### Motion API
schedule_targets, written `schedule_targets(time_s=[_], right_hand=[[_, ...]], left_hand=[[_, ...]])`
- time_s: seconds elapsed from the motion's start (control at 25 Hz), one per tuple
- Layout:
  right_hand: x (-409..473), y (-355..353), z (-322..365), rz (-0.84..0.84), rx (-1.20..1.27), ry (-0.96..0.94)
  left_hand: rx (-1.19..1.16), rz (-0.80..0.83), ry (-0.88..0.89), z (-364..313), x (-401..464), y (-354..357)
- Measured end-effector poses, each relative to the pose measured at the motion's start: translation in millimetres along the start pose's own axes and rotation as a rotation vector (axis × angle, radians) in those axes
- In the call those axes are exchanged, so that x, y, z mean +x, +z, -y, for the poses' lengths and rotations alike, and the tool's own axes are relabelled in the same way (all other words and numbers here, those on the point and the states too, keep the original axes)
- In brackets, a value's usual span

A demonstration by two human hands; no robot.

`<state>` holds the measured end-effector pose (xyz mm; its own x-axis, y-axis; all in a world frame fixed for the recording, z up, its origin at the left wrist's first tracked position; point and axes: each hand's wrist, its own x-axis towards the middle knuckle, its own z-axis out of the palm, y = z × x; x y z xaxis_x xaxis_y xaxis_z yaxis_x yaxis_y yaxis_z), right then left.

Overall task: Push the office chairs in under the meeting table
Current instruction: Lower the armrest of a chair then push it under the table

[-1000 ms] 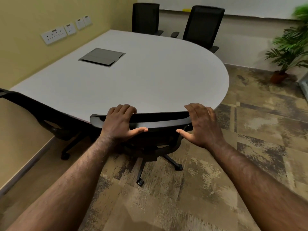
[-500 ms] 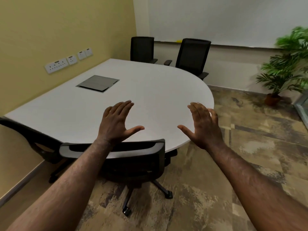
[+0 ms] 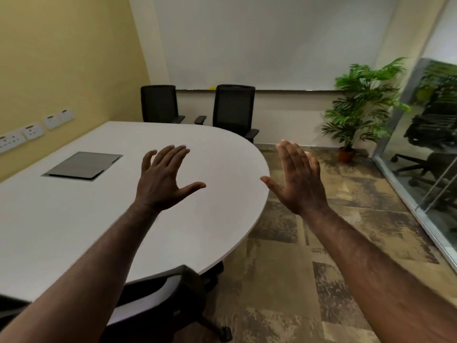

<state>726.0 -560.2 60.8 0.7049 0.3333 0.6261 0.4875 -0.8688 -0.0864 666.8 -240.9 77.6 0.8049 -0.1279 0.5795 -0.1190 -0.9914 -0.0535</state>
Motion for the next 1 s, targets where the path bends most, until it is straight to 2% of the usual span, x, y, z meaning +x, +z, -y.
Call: schedule_targets(time_s=[0.28, 0.56, 0.8, 1.0], right_hand=[[57, 18, -67, -0.030, -0.132, 0.114], [88, 42, -140, -0.044, -0.206, 0.220], [125, 86, -236, -0.013, -0.204, 0.225], [174, 120, -336, 0.040, -0.168, 0.193]], left_hand=[[-0.092, -0.024, 0.105, 0, 123, 70], [-0.191, -0.042, 0.207, -37, 220, 142], [-0.228, -0.024, 0.224, -85, 294, 220], [-0.266, 0.018, 0.132, -127, 362, 284]])
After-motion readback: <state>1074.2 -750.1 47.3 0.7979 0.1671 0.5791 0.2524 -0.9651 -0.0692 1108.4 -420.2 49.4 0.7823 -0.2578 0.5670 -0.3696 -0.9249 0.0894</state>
